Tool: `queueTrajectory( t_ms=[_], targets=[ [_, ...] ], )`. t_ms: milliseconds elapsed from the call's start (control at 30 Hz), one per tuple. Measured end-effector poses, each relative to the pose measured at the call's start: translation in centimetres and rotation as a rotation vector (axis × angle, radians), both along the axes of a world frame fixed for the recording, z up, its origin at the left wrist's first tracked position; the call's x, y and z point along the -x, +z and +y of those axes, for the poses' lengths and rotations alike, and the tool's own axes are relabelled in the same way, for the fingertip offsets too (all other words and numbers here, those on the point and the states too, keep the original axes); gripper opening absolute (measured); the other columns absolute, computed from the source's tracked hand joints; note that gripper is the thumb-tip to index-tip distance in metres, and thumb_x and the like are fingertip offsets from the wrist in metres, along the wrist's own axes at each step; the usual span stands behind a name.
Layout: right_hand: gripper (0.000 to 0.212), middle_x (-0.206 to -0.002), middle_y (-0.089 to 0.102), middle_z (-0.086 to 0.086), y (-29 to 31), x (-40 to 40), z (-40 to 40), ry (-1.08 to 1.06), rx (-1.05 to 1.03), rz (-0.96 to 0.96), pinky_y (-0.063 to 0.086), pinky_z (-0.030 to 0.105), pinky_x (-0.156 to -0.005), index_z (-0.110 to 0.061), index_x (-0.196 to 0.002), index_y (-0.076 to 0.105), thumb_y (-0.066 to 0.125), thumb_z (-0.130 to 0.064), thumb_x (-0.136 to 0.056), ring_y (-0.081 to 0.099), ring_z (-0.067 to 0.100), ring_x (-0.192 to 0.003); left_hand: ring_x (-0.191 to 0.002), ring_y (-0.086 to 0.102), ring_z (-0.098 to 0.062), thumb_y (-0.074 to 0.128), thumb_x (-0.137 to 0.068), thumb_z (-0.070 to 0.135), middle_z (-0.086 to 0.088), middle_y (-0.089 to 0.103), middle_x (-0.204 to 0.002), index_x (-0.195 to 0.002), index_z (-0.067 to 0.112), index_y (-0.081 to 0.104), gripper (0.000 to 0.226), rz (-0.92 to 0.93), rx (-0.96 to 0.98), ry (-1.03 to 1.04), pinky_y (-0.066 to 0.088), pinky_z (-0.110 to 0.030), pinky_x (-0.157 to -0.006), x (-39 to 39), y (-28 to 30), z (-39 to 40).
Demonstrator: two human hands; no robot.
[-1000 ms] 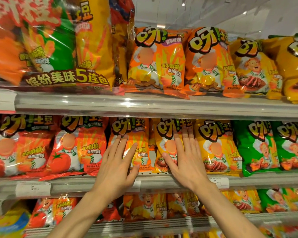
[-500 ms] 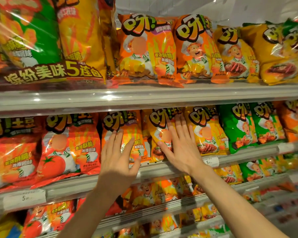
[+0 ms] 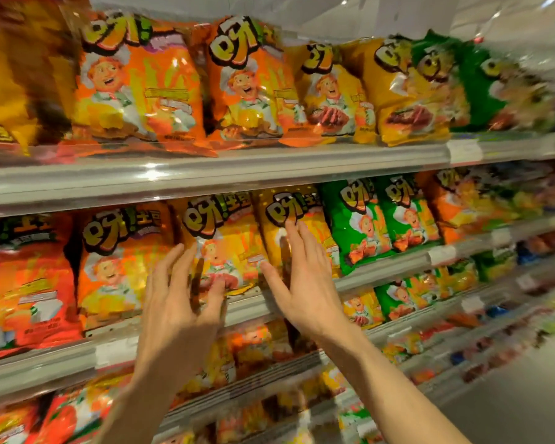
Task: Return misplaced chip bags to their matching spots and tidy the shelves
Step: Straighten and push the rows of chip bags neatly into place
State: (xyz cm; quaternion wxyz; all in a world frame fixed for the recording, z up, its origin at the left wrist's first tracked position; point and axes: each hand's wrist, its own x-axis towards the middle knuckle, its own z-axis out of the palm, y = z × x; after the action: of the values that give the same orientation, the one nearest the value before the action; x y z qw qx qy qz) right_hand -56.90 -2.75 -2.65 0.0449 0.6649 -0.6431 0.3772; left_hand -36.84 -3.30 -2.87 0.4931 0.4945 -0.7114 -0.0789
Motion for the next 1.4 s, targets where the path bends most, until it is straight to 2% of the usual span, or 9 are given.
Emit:
queueTrajectory(
  t_ms=[67,167,333,533,700,867,1000,1300,1400],
  targets=[
    [0.077,-0.169,0.002,0.0,0.5,3.4,1.0,0.022,0.014,-0.038,0.009,0.038,-0.125,-0.025,-0.161,0.005,0.041,-0.057,-0.101,0.0,0.013,-0.155,-0.131,0.036,0.011,0.063,-0.093,0.045,0.01,0.036,-0.151,-0.146,0.03,0.042,0.058,0.032,0.001,-0.039,0.03,-0.029,-0.11,3.5,0.4,0.9],
    [0.075,-0.168,-0.003,-0.008,1.2,9.0,2.4,0.041,-0.038,-0.1,0.003,0.033,-0.124,-0.031,-0.16,0.002,0.039,-0.057,-0.101,-0.006,0.007,-0.153,-0.135,0.038,-0.006,0.063,-0.092,0.049,0.005,0.041,-0.147,-0.145,0.03,0.042,0.06,0.039,0.017,-0.044,0.032,-0.032,-0.11,9.5,0.9,1.8],
    [0.075,-0.168,0.001,-0.007,2.2,17.9,3.2,0.028,-0.086,-0.132,0.009,0.039,-0.124,-0.032,-0.16,0.005,0.039,-0.061,-0.099,0.0,0.011,-0.154,-0.128,0.044,-0.008,0.063,-0.093,0.045,0.007,0.041,-0.141,-0.147,0.033,0.039,0.061,0.04,-0.023,-0.1,0.034,-0.027,-0.102,18.3,1.3,1.9],
    [0.081,-0.169,-0.002,-0.007,3.9,25.3,1.6,-0.033,-0.304,-0.16,0.013,0.038,-0.124,-0.029,-0.161,0.002,0.039,-0.063,-0.098,-0.002,0.012,-0.155,-0.137,0.042,-0.024,0.059,-0.094,0.044,-0.001,0.038,-0.152,-0.155,0.03,0.025,0.072,-0.076,-0.079,-0.079,0.037,-0.044,-0.111,24.2,2.5,-1.0],
    [0.082,-0.166,0.019,0.0,4.6,26.3,-1.5,-0.018,-0.327,-0.199,0.026,0.04,-0.121,-0.023,-0.16,0.013,0.043,-0.065,-0.096,0.021,0.019,-0.151,-0.142,0.035,-0.021,0.057,-0.094,0.049,-0.007,0.036,-0.155,-0.158,0.018,0.018,0.081,-0.104,-0.139,-0.037,0.026,-0.025,-0.109,26.5,3.1,-3.8],
    [0.084,-0.163,0.03,0.003,5.0,26.0,-3.8,-0.01,-0.334,-0.247,0.03,0.041,-0.119,-0.019,-0.16,0.018,0.046,-0.065,-0.095,0.032,0.021,-0.147,-0.124,0.051,-0.027,0.054,-0.092,0.059,-0.01,0.056,-0.132,-0.15,0.017,0.033,0.075,-0.134,-0.183,0.026,0.044,-0.038,-0.097,27.0,2.9,-6.4],
    [0.087,-0.147,0.05,-0.001,4.4,25.8,-5.5,0.013,-0.356,-0.333,0.043,0.039,-0.11,-0.018,-0.159,0.018,0.048,-0.066,-0.093,0.05,0.015,-0.131,-0.106,0.058,-0.024,0.045,-0.09,0.066,0.001,0.064,-0.11,-0.12,0.028,0.051,0.05,-0.204,-0.193,0.025,0.05,-0.039,-0.081,26.9,3.2,-7.1],
    [0.098,-0.122,0.064,-0.011,3.3,26.0,-6.6,0.11,-0.259,-0.46,0.053,0.041,-0.099,-0.024,-0.155,0.031,0.051,-0.08,-0.077,0.064,0.007,-0.111,-0.133,0.046,-0.024,0.055,-0.092,0.06,-0.007,0.051,-0.144,-0.151,0.014,0.034,0.077,-0.135,-0.209,0.001,0.04,-0.033,-0.103,26.9,3.7,-7.0],
    [0.08,-0.116,0.065,-0.011,3.5,26.2,-6.7,0.123,-0.224,-0.492,0.052,0.03,-0.096,-0.023,-0.15,0.038,0.057,-0.067,-0.087,0.062,0.003,-0.107,-0.136,0.041,-0.021,0.056,-0.092,0.058,-0.006,0.045,-0.147,-0.152,0.014,0.032,0.079,-0.071,-0.197,-0.02,0.033,-0.025,-0.102,26.9,3.8,-6.7]
  ],
)
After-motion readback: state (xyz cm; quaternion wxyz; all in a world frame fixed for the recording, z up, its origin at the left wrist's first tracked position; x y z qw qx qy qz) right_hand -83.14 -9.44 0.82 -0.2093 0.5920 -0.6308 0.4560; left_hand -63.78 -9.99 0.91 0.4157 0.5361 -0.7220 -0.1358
